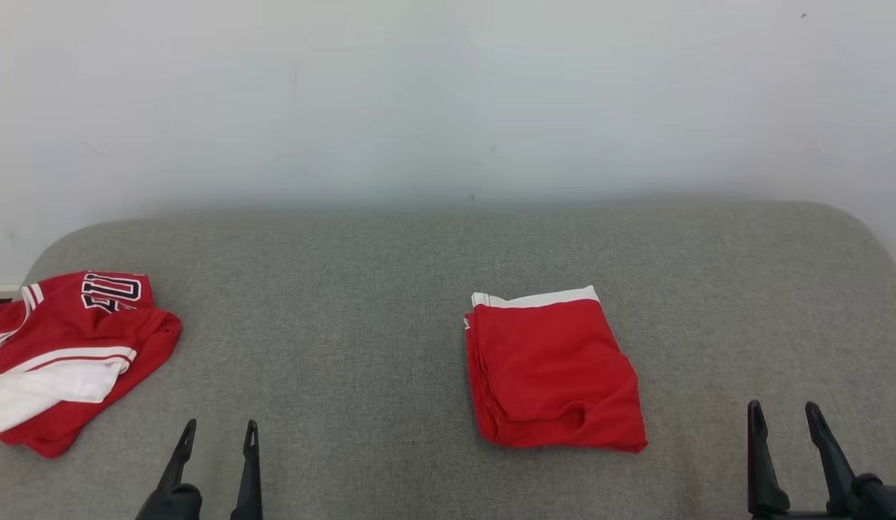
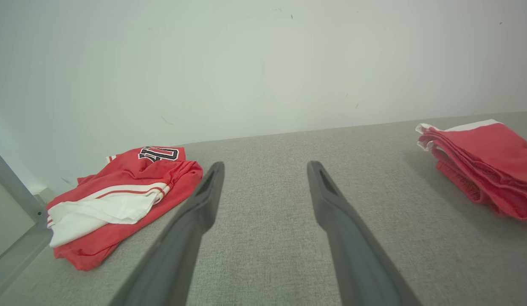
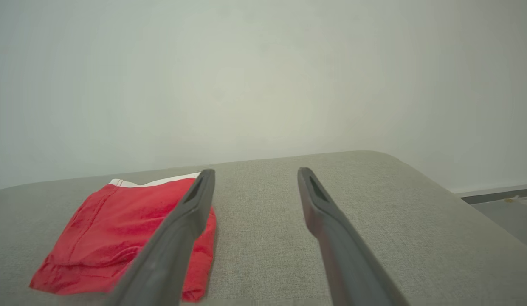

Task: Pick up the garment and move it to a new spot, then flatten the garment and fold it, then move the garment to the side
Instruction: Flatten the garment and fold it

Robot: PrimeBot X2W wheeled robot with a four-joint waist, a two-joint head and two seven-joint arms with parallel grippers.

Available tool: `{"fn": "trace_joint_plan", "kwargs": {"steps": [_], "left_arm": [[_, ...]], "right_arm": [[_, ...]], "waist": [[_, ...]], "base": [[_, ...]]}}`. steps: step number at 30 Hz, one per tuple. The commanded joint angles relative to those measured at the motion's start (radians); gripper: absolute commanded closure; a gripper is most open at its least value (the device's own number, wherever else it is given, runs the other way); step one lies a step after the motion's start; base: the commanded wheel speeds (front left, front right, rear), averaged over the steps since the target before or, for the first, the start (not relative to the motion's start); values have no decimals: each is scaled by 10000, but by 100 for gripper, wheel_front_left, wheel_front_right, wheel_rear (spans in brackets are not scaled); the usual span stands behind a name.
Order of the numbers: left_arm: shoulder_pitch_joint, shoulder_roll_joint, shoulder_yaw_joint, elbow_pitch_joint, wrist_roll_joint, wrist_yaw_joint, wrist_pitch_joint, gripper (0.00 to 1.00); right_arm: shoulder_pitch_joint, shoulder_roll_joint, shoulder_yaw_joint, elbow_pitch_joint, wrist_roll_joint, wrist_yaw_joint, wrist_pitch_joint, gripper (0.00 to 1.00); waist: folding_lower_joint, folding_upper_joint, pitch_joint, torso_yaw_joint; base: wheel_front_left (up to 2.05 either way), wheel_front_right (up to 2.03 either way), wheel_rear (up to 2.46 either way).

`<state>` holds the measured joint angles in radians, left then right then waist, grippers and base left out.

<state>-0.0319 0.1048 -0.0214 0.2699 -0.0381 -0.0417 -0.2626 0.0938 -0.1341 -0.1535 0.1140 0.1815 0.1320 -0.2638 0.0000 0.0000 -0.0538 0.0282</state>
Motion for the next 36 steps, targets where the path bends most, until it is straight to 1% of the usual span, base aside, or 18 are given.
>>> {"fn": "trace_joint_plan", "kwargs": {"steps": [1,5,12,14,18,25,28,36], "left_arm": [[195,77,45,-88,-36,-4,-33,0],[457,177,98,-223,3,-7,-33,0],[752,333,65,-319,99,-1,-33,0],[762,361,61,-366,159,69,-33,0],[823,347,17,-433,195,134,-33,0],[827,346,-25,-496,135,164,-33,0],[893,252,-99,-582,166,246,-33,0],[858,217,-100,-597,-3,273,-33,0]], "right_arm": [[195,110,-77,-77,-108,-22,-10,0],[430,234,-110,-163,-334,-22,-10,0],[334,181,174,-62,-568,-22,-10,0],[330,192,204,-50,-625,-22,-10,0],[358,161,251,2,-613,-22,-10,0],[375,23,632,149,-714,-22,-10,0],[375,-8,747,183,-689,-22,-10,0],[394,130,1073,108,-661,-22,-10,0]], "waist": [[0,0,-71,43],[0,0,-173,98],[0,0,-247,238],[0,0,-255,282],[0,0,-262,348],[0,0,-226,386],[0,0,-211,375],[0,0,-138,364]], "base": [[0,0,0],[0,0,0],[0,0,0],[0,0,0],[0,0,0],[0,0,0],[0,0,0],[0,0,0]]}}
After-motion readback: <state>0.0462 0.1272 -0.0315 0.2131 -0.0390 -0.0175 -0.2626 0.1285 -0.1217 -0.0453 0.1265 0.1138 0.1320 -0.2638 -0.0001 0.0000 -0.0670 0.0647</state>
